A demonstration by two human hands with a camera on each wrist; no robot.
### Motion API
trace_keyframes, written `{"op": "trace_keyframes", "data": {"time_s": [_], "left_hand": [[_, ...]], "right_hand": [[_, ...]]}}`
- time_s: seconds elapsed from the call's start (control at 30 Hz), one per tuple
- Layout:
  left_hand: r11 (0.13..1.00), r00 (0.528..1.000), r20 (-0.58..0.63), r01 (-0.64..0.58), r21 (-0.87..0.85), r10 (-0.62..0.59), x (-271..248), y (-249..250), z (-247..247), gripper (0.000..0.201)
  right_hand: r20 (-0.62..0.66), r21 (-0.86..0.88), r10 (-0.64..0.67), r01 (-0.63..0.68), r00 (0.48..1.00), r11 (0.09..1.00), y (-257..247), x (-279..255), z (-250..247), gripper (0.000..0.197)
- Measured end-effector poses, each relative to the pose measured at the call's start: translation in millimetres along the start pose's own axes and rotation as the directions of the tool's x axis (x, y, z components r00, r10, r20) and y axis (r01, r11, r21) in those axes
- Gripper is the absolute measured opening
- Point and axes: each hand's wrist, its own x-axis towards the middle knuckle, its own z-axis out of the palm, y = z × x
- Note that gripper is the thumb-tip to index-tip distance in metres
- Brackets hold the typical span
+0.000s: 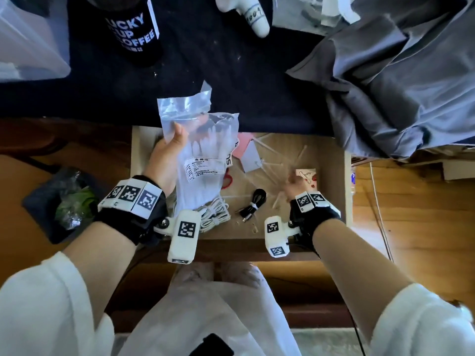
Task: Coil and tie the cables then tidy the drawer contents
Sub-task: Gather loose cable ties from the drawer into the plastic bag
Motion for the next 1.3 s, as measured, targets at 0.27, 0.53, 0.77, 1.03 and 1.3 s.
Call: {"op": "trace_keyframes", "data": {"time_s": [0.27,0.53,0.77,1.03,1.3], "left_hand": [[0.996,0.999,0.017,-0.043,-0.078,0.045,13,-14,-3,0.086],[0.997,1.000,0.017,-0.016,-0.073,0.018,10,-16,0,0.082],[0.996,0.999,-0.038,-0.029,-0.082,0.026,10,-20,-6,0.072],[0.995,0.999,-0.011,-0.031,-0.090,0.030,15,-24,-4,0.079],[0.994,0.999,-0.015,-0.032,-0.108,0.030,14,-25,-2,0.083]], "right_hand": [[-0.223,-0.239,-0.057,0.002,0.973,0.971,4,27,37,0.096],[-0.102,-0.366,-0.312,0.256,0.945,0.895,4,35,37,0.053],[-0.195,-0.156,-0.258,0.230,0.946,0.961,17,40,27,0.072],[-0.275,-0.149,-0.195,0.159,0.941,0.976,6,43,36,0.073],[-0.161,-0.518,-0.157,0.052,0.975,0.854,-1,52,28,0.026]]}}
